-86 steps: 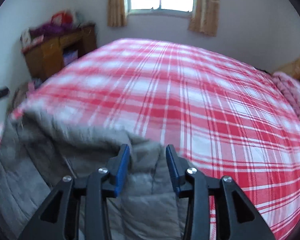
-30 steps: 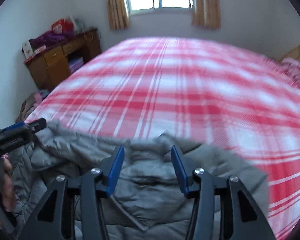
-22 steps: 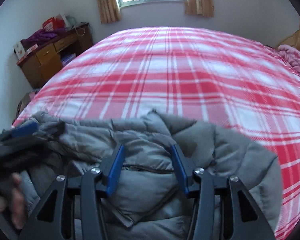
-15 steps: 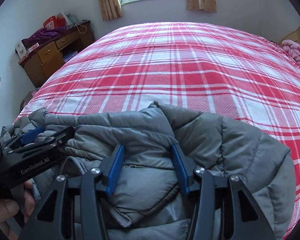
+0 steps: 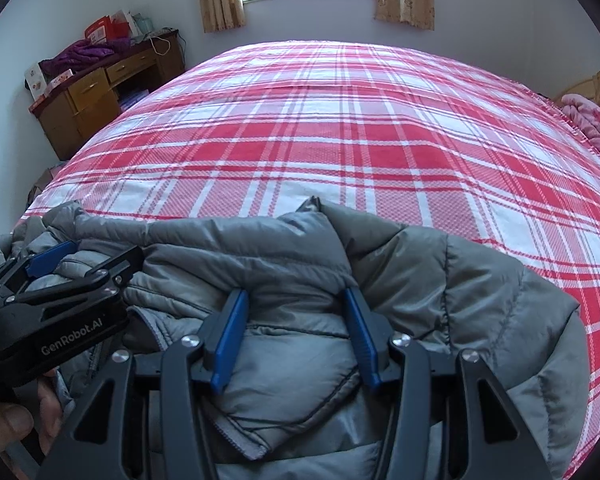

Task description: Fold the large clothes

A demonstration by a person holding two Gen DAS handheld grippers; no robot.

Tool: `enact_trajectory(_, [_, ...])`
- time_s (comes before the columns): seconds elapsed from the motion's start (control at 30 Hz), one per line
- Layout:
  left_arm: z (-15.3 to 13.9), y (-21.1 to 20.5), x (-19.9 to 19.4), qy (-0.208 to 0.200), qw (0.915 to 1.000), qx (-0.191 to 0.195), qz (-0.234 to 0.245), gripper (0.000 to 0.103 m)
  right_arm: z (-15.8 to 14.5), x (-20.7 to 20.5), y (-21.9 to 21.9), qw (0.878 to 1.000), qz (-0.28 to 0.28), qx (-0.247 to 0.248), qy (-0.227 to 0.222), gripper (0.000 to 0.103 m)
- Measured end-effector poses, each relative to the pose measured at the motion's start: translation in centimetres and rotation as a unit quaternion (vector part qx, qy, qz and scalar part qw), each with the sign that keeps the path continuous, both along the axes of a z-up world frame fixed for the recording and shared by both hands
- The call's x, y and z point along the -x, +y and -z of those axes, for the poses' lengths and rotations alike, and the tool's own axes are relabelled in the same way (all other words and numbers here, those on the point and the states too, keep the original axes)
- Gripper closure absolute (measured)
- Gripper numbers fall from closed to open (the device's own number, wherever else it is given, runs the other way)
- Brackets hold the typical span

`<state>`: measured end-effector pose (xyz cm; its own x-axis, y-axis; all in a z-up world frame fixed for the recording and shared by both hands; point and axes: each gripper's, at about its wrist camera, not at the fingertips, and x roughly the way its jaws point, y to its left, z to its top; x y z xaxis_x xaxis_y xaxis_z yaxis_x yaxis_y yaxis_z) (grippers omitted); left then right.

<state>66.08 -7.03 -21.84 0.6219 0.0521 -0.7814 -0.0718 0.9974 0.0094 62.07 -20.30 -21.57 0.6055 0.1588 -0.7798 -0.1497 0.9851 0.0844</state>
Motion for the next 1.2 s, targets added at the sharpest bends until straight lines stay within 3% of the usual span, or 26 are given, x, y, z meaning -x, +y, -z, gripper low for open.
enact_trajectory(0.63, [0.1,-0.1,-0.1,0.0,1.0,-0.004,0.0,0.016,0.2,-0.2,0.2,1.0,-0.001,0.004,0.001,0.05])
enact_trajectory(0.73, [0.2,-0.5,-0.3,0.003,0.9998,-0.018,0.002,0.014,0.2,-0.2,0.3,1.0,-0.001,0.004,0.001,0.05])
enact_trajectory(0.87, [-1.9,0.1,0.1,0.018,0.9994,-0.026,0.014,0.014,0.0,-0.4,0.2,1.0,-0.006,0.003,0.006,0.05])
enact_trajectory(0.9, [-3.2,0.8,0.9,0.007,0.9997,-0.018,0.014,0.014,-0.5,-0.2,-0.3,1.0,-0.009,-0.006,0.011,0.044])
enact_trajectory(0.93, [-5.1,1.9,2.4,-0.013,0.9997,-0.004,0.018,0.014,-1.2,0.4,-0.9,1.0,-0.004,-0.012,0.011,0.028])
enact_trajectory(0.97, [-6.2,2.8,3.7,-0.025,0.9995,0.003,0.02,0.014,-2.0,1.2,-1.7,1.0,0.005,-0.018,0.005,0.022])
enact_trajectory(1.07, [-8.6,5.6,8.9,-0.038,0.9989,-0.012,0.025,0.014,-4.4,5.4,-4.7,1.0,0.012,-0.023,-0.015,0.02])
enact_trajectory(1.2, [-8.2,9.2,17.0,-0.018,0.9988,-0.044,0.013,0.014,-4.3,12.4,-8.8,0.999,0.024,-0.033,0.008,0.02])
